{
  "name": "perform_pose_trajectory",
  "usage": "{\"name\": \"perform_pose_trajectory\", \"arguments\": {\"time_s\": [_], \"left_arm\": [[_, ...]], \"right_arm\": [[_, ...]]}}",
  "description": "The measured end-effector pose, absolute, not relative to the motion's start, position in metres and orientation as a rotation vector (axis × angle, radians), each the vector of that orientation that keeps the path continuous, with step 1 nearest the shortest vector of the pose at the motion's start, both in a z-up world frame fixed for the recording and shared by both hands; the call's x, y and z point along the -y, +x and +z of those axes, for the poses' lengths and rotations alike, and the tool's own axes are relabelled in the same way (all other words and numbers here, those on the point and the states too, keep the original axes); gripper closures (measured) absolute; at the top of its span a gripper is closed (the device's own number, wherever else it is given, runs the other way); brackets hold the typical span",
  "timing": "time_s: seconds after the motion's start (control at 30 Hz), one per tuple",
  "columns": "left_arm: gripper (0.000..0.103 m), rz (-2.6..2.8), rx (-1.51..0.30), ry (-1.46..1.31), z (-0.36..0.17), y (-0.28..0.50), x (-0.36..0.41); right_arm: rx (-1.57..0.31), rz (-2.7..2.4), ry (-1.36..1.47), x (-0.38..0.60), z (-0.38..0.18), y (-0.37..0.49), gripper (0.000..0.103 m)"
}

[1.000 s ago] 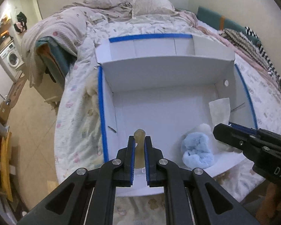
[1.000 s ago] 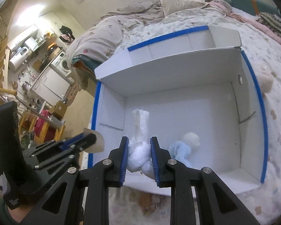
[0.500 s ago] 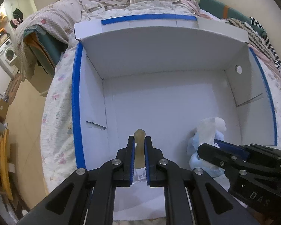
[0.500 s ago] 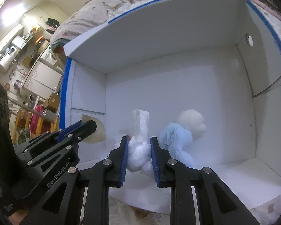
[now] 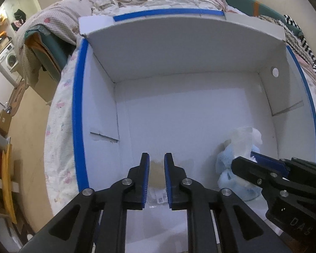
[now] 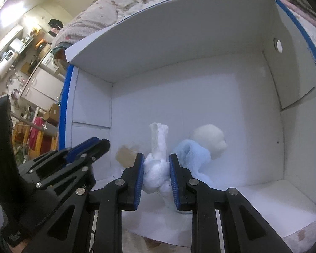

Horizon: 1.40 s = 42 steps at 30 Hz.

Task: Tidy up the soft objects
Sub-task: 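Carry the white plush and tan plush into the box with both grippers, then open both grippers to drop the plushes inside the box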

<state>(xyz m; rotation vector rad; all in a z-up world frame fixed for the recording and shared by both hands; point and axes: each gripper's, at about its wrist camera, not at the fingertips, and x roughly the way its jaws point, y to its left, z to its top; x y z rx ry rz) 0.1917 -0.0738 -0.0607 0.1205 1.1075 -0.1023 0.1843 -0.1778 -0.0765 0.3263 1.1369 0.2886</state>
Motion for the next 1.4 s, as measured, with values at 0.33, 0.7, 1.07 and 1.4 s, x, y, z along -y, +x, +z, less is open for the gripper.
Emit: {"name": "perform_pose_trajectory", "arguments": {"time_s": [0.33, 0.7, 1.07, 1.4], "left_arm": [[0.072, -0.106, -1.087, 0.122, -0.053, 0.186, 0.07], [0.038, -0.078, -1.015, 0.164, -0.039, 0.178, 0.07], [0.038, -0.041, -1.002, 0.151, -0.032, 0.174, 0.062], [0.038, -0.026, -0.966, 0.055, -0.013, 0.156, 0.047]], "right_arm": [[-1.11, 0.237, 0.37, 0.193, -0.075, 0.182, 0.027], [-1.103, 0.196, 0.404, 0.206, -0.076, 0.187, 0.025], [-1.081, 0.165, 0.405, 0.215, -0.07, 0.185, 0.025], [-1.067, 0.138, 0.413, 0.225, -0.065, 0.166, 0.025]]}}
